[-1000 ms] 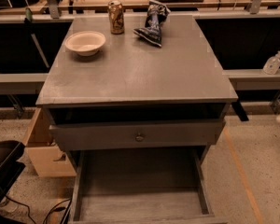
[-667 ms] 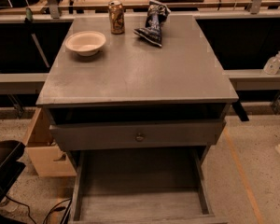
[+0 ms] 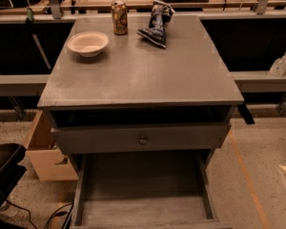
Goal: Close middle drawer
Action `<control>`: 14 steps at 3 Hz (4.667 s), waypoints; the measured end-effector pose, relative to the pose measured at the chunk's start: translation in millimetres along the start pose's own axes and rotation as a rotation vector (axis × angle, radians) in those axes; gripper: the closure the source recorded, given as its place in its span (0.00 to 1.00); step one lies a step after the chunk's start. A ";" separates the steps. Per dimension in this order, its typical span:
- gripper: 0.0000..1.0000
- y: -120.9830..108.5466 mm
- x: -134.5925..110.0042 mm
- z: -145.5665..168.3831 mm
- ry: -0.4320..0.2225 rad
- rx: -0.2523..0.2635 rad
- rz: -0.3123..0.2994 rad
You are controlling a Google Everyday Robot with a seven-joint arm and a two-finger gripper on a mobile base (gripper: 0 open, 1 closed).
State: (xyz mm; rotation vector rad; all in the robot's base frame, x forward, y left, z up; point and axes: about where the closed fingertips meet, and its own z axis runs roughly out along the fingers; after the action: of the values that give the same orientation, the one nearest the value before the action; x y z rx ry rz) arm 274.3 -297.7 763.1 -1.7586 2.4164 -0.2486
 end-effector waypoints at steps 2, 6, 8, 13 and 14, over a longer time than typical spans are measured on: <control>0.00 54.2 -28.4 77.1 -0.093 -0.051 -0.003; 0.87 131.6 -93.7 240.1 -0.186 -0.181 -0.118; 1.00 129.7 -95.1 238.9 -0.172 -0.176 -0.124; 1.00 76.8 -159.1 340.9 -0.174 -0.218 -0.138; 1.00 71.4 -164.8 342.8 -0.184 -0.208 -0.140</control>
Offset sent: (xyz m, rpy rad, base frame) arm -0.0601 0.0745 -0.1834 0.1761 0.0648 0.0522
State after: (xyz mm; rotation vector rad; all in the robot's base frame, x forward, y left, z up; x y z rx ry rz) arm 330.9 -136.2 416.1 -1.9431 2.2619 0.1501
